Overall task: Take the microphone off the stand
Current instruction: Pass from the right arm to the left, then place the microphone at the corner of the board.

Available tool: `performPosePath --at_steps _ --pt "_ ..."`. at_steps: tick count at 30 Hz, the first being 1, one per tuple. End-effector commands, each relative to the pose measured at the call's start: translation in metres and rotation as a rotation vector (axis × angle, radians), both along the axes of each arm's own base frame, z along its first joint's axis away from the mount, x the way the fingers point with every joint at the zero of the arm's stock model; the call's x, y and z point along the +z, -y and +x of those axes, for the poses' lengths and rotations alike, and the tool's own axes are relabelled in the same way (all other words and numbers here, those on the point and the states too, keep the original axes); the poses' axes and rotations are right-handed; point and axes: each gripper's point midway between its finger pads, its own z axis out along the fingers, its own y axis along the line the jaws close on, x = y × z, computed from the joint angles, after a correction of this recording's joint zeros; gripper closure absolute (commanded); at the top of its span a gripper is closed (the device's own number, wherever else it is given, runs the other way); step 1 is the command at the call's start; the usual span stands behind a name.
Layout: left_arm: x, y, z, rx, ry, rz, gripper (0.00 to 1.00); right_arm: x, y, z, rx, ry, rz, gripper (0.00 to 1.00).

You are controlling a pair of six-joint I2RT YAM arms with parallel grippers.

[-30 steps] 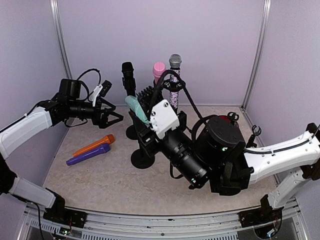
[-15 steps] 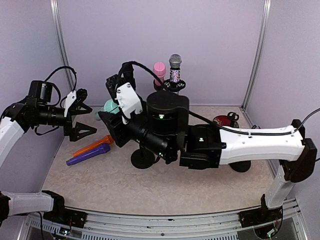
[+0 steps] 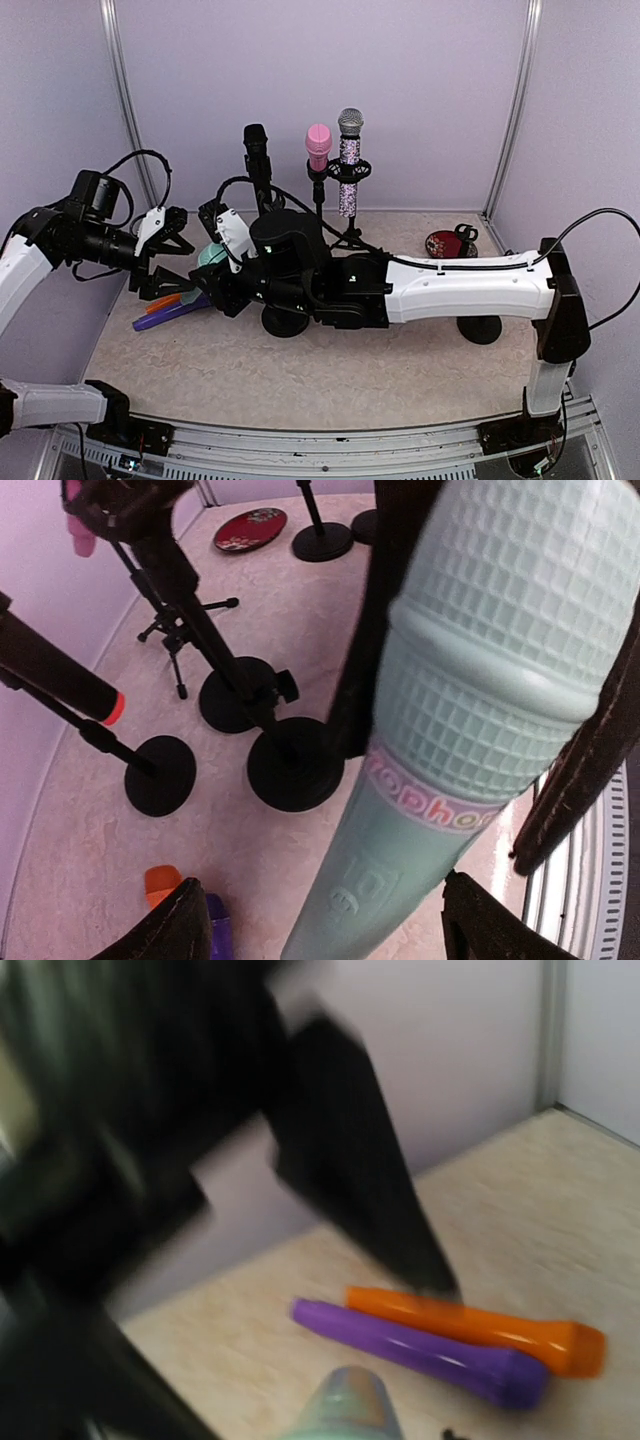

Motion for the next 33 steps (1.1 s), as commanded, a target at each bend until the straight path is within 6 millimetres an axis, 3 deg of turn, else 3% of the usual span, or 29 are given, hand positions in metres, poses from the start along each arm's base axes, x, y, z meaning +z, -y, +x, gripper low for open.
performPosePath --at_steps 1,4,8,9,10,11,13,15,19,22,26,33 --pt "-0.031 0.005 -0.019 -0.074 -0.086 0.07 0.25 0.03 -0.012 -0.001 0.066 -0.032 0.14 1.0" --pt "-0.035 0.005 -0.017 -0.068 -0.091 0.08 0.29 0.029 -0.011 -0.001 0.073 -0.045 0.149 1.0" --pt "-0.034 0.005 -0.011 -0.041 -0.08 0.071 0.54 0.026 -0.01 -0.001 0.083 -0.062 0.153 1.0" --pt "-0.034 0.005 -0.009 -0.032 -0.079 0.069 0.6 0.024 -0.01 -0.001 0.085 -0.063 0.151 0.9" --pt "-0.034 0.004 -0.007 -0.023 -0.076 0.071 0.65 0.021 -0.009 0.0 0.079 -0.067 0.142 0.72" --pt "-0.035 0.002 -0.005 -0.014 -0.074 0.074 0.71 0.022 -0.007 0.0 0.074 -0.067 0.142 0.61" --pt "-0.04 -0.005 0.0 0.012 -0.066 0.094 0.82 0.016 0.001 0.001 0.056 -0.07 0.129 0.46" --pt "-0.051 -0.019 0.007 0.049 -0.058 0.129 0.88 0.016 0.013 0.0 0.044 -0.066 0.129 0.38" --pt "-0.094 -0.063 0.028 0.17 -0.043 0.272 0.88 0.017 0.046 -0.006 0.025 -0.082 0.129 0.32" --pt "-0.131 -0.094 0.038 0.254 -0.038 0.388 0.87 0.004 0.067 -0.01 0.006 -0.112 0.096 0.31" --pt "-0.174 -0.119 0.039 0.309 -0.047 0.509 0.79 -0.034 0.101 -0.003 -0.096 -0.167 0.025 0.32" --pt "-0.223 -0.146 0.042 0.382 -0.027 0.65 0.64 -0.097 0.153 0.034 -0.262 -0.454 0.033 0.41"
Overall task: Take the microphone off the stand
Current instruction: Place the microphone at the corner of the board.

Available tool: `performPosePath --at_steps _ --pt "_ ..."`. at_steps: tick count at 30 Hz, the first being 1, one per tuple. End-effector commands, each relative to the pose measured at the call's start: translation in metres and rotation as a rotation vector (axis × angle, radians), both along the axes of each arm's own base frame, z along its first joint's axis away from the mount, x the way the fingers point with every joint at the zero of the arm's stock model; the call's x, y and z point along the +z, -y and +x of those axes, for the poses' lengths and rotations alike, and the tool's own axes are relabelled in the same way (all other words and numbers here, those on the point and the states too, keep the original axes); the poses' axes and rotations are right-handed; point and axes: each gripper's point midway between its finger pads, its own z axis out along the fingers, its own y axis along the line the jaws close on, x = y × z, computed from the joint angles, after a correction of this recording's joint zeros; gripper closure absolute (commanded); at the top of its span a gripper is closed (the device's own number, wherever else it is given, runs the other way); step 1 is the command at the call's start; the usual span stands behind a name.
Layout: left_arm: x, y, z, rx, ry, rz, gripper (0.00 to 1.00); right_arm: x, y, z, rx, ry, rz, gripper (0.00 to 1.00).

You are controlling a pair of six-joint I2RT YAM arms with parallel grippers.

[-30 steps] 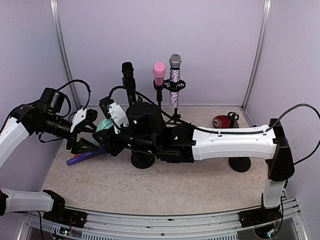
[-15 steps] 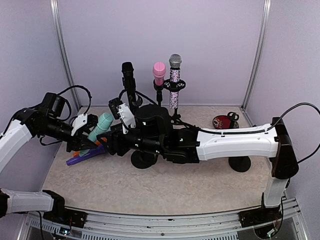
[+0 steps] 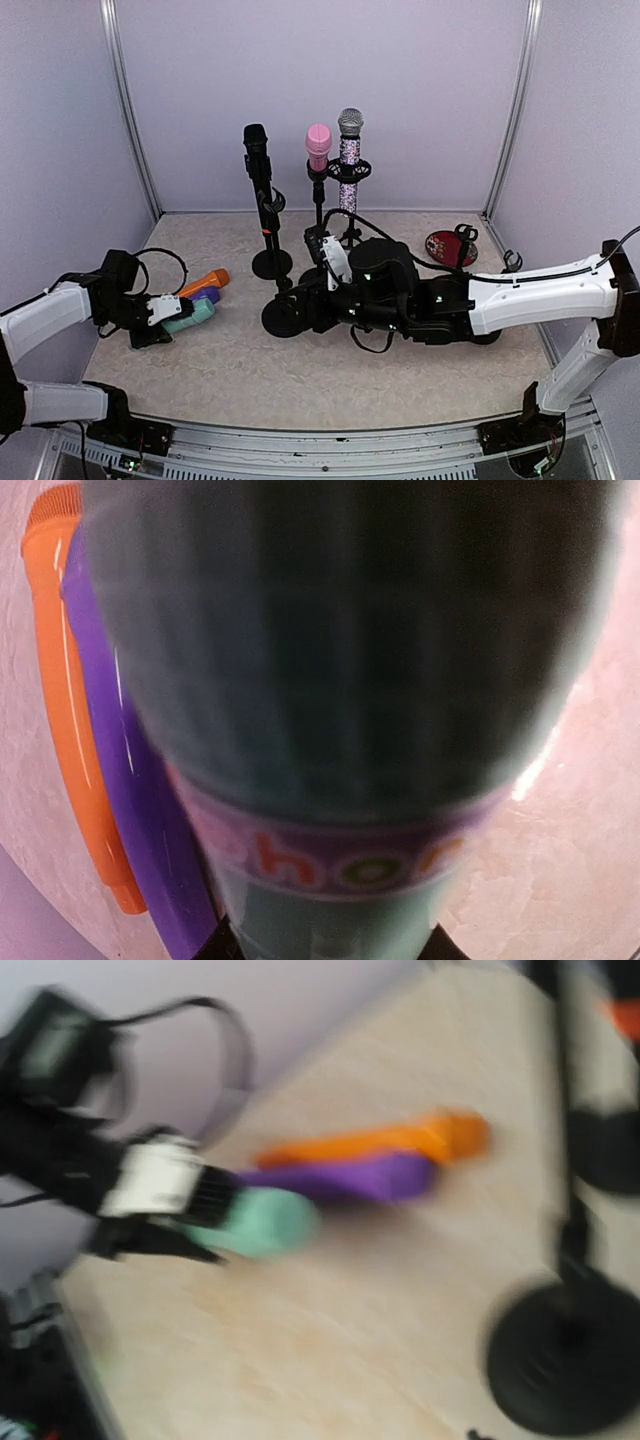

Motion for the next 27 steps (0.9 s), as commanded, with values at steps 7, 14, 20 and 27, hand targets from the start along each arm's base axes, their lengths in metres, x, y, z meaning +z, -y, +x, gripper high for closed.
performPosePath --at_steps 7,14,20,27 --pt "-0.033 -0.029 0.031 0.088 0.094 0.147 0.48 -0.057 0.044 0.044 -0.131 -0.281 0.076 0.4" --pt "-0.035 -0.023 0.042 0.145 0.038 0.095 0.36 -0.07 0.04 0.051 -0.102 -0.34 0.12 0.37" --pt "0.005 0.005 0.043 0.112 0.02 -0.072 0.24 -0.082 0.039 0.061 -0.099 -0.417 0.178 0.39" --pt "0.078 0.052 0.054 0.077 0.018 -0.313 0.16 -0.094 0.052 0.067 -0.114 -0.505 0.241 0.43"
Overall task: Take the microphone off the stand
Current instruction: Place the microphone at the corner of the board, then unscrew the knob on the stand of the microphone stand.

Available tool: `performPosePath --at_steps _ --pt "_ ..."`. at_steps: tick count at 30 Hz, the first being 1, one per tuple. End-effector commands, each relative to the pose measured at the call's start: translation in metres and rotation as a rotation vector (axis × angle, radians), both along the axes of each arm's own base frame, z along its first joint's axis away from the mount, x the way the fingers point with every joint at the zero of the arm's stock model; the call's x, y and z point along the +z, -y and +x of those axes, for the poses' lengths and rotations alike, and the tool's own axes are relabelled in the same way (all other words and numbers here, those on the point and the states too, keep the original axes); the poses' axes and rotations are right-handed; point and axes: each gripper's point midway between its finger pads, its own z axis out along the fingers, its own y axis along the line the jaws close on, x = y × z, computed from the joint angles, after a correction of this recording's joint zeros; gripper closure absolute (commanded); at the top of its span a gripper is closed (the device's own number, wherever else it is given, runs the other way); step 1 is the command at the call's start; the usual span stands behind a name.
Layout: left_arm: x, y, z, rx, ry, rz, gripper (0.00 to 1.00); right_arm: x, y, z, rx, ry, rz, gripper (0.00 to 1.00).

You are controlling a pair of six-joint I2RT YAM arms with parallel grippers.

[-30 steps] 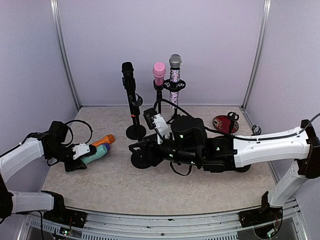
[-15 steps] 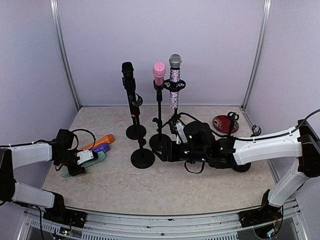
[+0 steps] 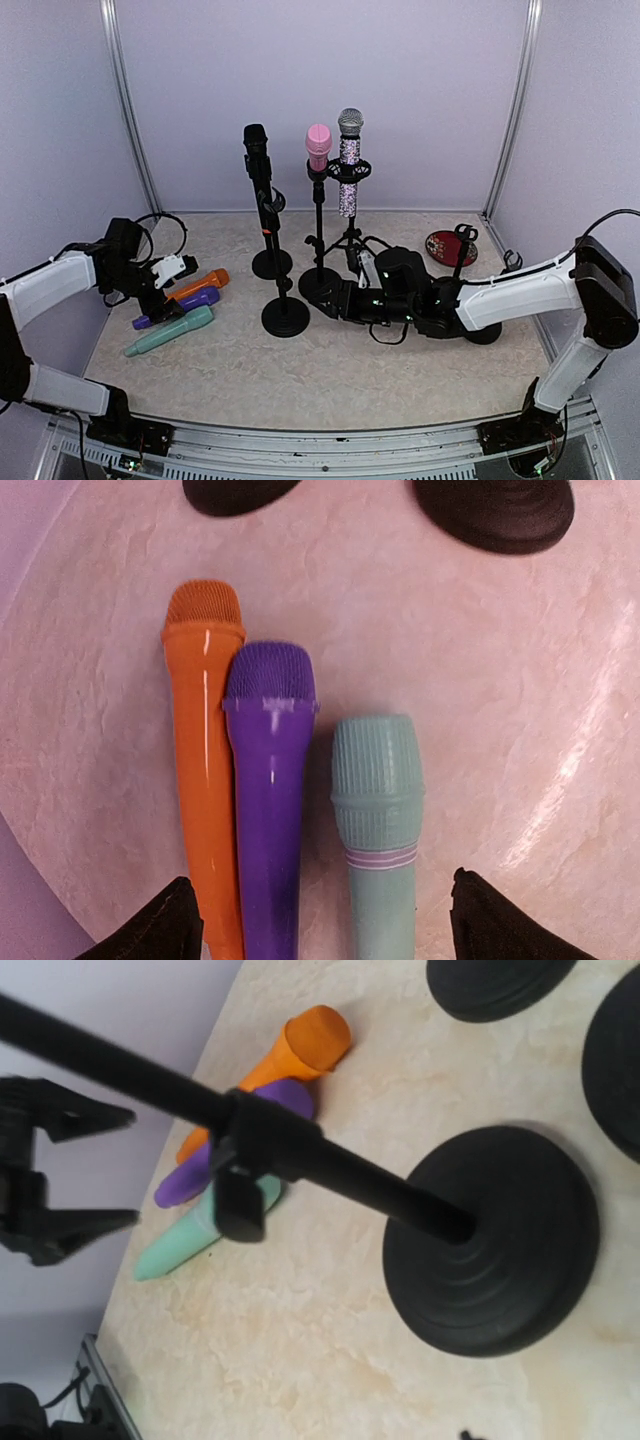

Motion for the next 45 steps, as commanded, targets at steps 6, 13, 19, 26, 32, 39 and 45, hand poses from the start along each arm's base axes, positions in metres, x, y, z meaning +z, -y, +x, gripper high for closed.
performPosePath --at_steps 6,13,19,26,32,39,45 --pt "0.116 0.097 0.005 -0.115 0.006 -0.42 0.11 0.002 -0.014 0.009 0.053 -0.124 0.17 0.47" --pt "0.162 0.158 0.021 -0.191 -0.007 -0.59 0.08 0.004 -0.054 0.019 0.201 -0.205 0.268 0.51" --pt "0.158 0.182 0.024 -0.24 -0.08 -0.662 0.15 0.005 -0.063 0.034 0.223 -0.192 0.281 0.58" --pt "0.165 0.205 0.012 -0.339 -0.092 -0.734 0.21 0.005 -0.07 0.045 0.237 -0.128 0.193 0.64" --pt "0.164 0.221 0.012 -0.357 -0.11 -0.744 0.27 -0.002 -0.07 0.05 0.22 -0.111 0.134 0.76" --pt "0.162 0.23 0.016 -0.362 -0.114 -0.744 0.36 -0.002 -0.068 0.051 0.203 -0.077 0.082 0.88" --pt "0.163 0.24 0.011 -0.383 -0.133 -0.758 0.53 0.003 -0.064 0.051 0.172 -0.006 0.008 1.0"
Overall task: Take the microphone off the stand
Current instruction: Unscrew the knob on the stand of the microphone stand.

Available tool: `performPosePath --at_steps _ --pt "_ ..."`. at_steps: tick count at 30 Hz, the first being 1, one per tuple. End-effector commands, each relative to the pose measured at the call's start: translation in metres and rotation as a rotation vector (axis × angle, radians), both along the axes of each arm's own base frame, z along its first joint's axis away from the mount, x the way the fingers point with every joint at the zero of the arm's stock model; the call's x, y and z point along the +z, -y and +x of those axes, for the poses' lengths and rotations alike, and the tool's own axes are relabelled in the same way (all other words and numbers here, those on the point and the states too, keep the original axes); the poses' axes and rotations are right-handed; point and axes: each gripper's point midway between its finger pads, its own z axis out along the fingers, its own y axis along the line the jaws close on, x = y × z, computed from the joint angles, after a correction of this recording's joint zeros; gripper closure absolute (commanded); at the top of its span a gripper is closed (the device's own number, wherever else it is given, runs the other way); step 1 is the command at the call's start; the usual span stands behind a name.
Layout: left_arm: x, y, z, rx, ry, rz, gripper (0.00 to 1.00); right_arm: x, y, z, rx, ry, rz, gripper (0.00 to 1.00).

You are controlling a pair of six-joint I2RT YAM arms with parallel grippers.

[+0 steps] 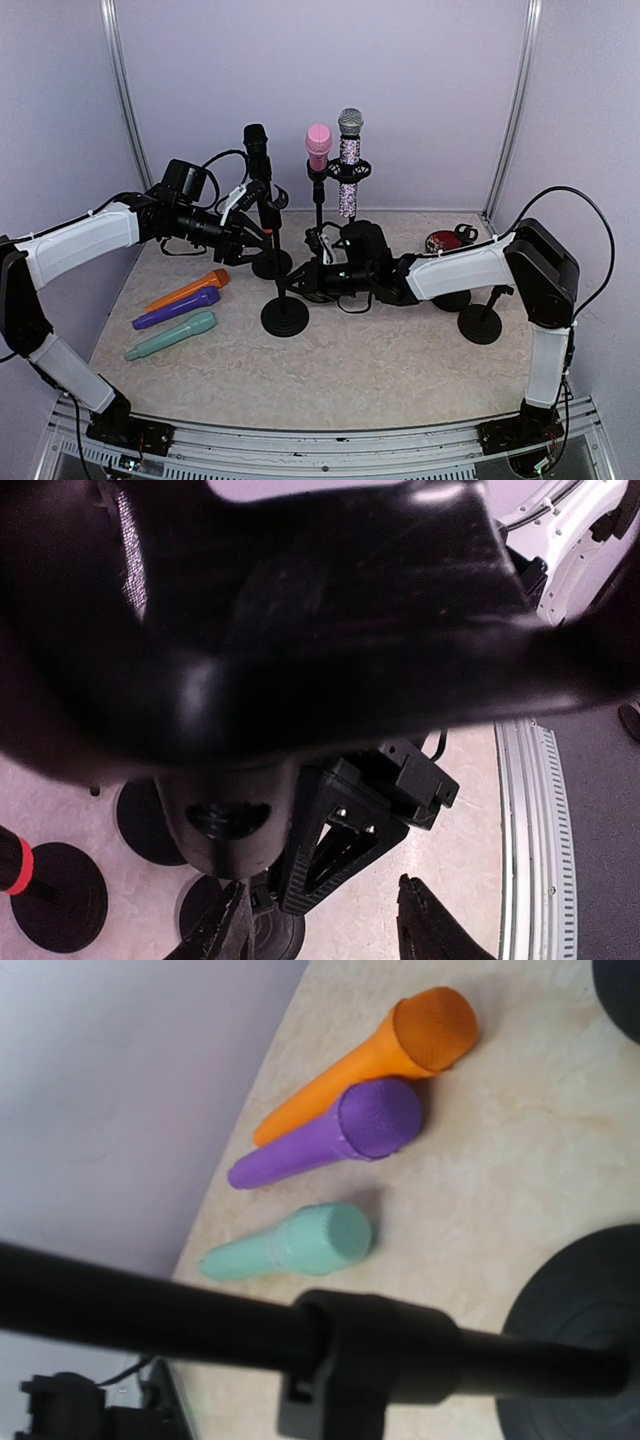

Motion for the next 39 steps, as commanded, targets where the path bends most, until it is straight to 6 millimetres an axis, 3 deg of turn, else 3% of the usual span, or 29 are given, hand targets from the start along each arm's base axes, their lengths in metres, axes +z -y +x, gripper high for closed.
performPosePath --at_steps 1,8,15,21,29,39 --pt "0.014 0.013 0.001 -0.031 0.021 -0.037 0.55 0.005 0.006 0.005 -0.053 0.091 -0.095 1.0" --pt "0.014 0.015 0.003 -0.033 0.008 -0.033 0.62 0.008 0.007 -0.002 -0.074 0.243 -0.22 1.0" --pt "0.021 0.012 -0.001 -0.023 0.012 -0.035 0.64 0.026 0.002 -0.019 -0.031 0.415 -0.275 1.0" --pt "0.028 0.01 -0.003 -0.018 0.023 -0.04 0.65 0.049 0.001 -0.032 0.028 0.516 -0.248 1.0" --pt "0.033 0.011 -0.004 -0.01 0.014 -0.049 0.65 0.061 0.003 -0.043 0.062 0.566 -0.246 1.0" --pt "0.035 0.018 -0.025 -0.055 -0.003 -0.051 0.63 0.033 0.0 -0.047 0.107 0.564 -0.298 1.0"
